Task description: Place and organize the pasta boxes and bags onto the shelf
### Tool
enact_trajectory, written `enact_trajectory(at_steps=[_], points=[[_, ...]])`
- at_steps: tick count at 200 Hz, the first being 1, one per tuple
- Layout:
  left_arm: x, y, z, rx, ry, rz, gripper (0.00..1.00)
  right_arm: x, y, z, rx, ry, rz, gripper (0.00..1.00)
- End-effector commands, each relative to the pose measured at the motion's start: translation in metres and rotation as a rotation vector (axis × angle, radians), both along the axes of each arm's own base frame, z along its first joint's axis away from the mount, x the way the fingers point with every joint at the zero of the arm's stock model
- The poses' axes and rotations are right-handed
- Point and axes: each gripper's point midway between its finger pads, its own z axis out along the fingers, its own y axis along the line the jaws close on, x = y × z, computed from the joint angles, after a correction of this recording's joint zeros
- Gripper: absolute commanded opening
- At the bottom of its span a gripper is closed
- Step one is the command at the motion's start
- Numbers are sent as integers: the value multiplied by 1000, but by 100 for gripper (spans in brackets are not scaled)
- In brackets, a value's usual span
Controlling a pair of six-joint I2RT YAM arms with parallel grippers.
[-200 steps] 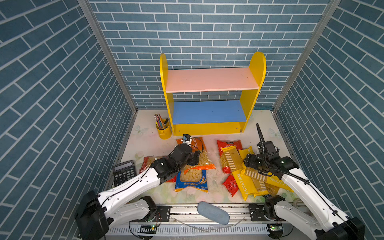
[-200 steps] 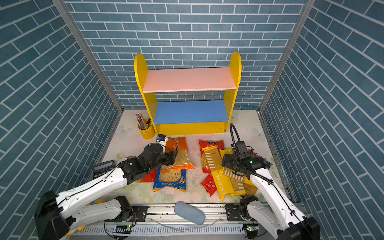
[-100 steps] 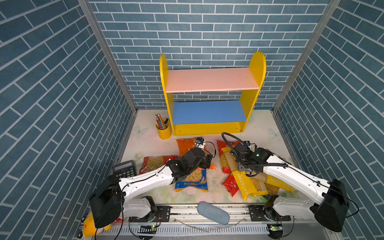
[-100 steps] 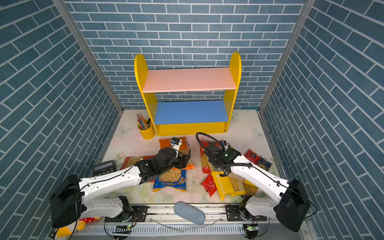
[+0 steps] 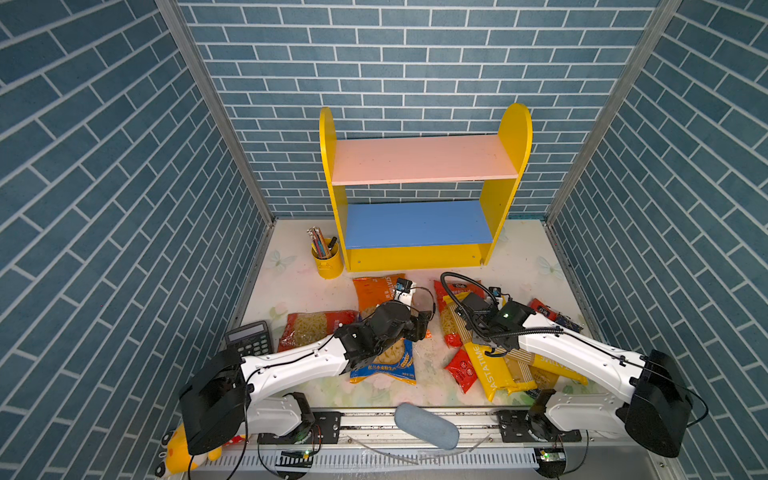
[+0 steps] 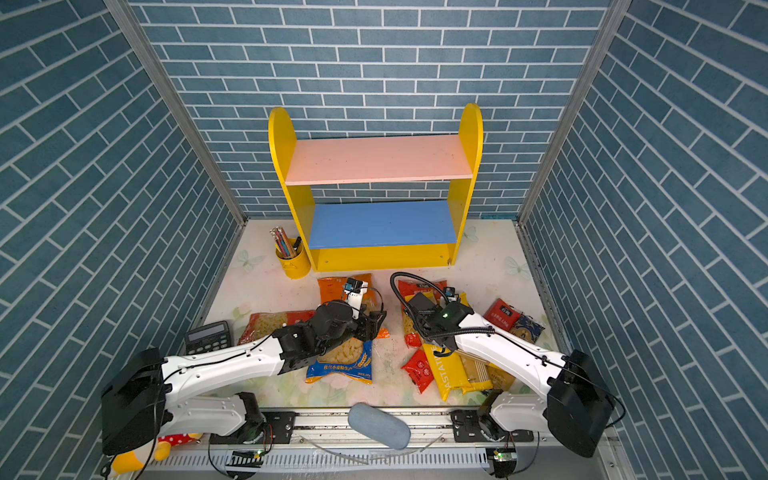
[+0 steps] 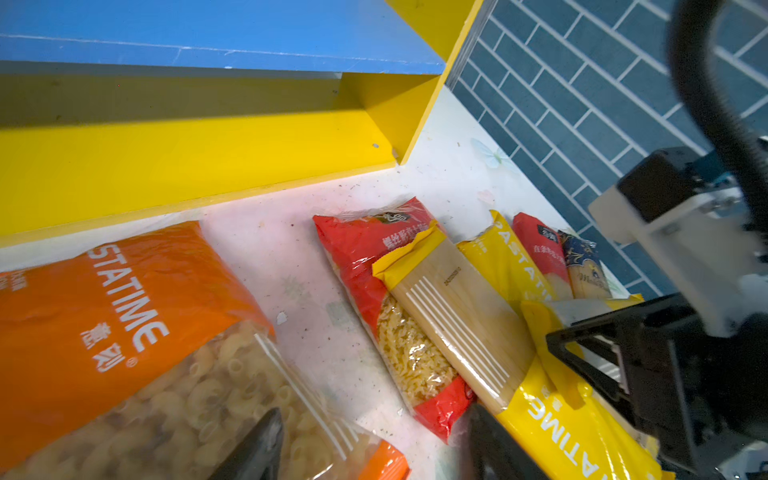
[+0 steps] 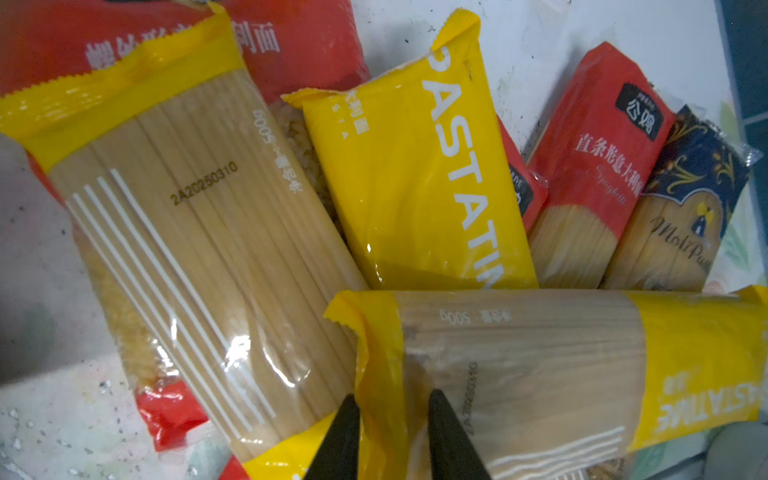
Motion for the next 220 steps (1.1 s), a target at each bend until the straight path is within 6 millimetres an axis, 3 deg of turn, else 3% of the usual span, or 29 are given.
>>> enact_trajectory(at_steps=[1, 38, 74, 120, 148, 171, 193, 220], points=[[-12, -10, -9, -4, -34, -63, 70, -3, -8, -6, -12, -18, -55, 16], [-23, -19, -11, 5, -81, -121, 69, 1, -3, -3, 4, -26, -47, 0], [-26, -22, -11, -21, -80, -139, 69, 8, 10, 11, 93, -74, -39, 0], [-35, -20, -15, -52, -70, -168, 69, 29, 52, 50, 294, -167, 17, 0], [-36, -16, -13, -70, -77, -160, 69, 58, 88, 80, 416, -243, 59, 0], [-35, -17, -13, -65, -79, -161, 70, 91, 117, 90, 546, -259, 65, 0], [-32, -19, -14, -56, -73, -152, 70, 124, 117, 85, 570, -264, 26, 0], [-28, -24, -18, -51, -45, -133, 71, 140, 113, 72, 568, -240, 18, 0]])
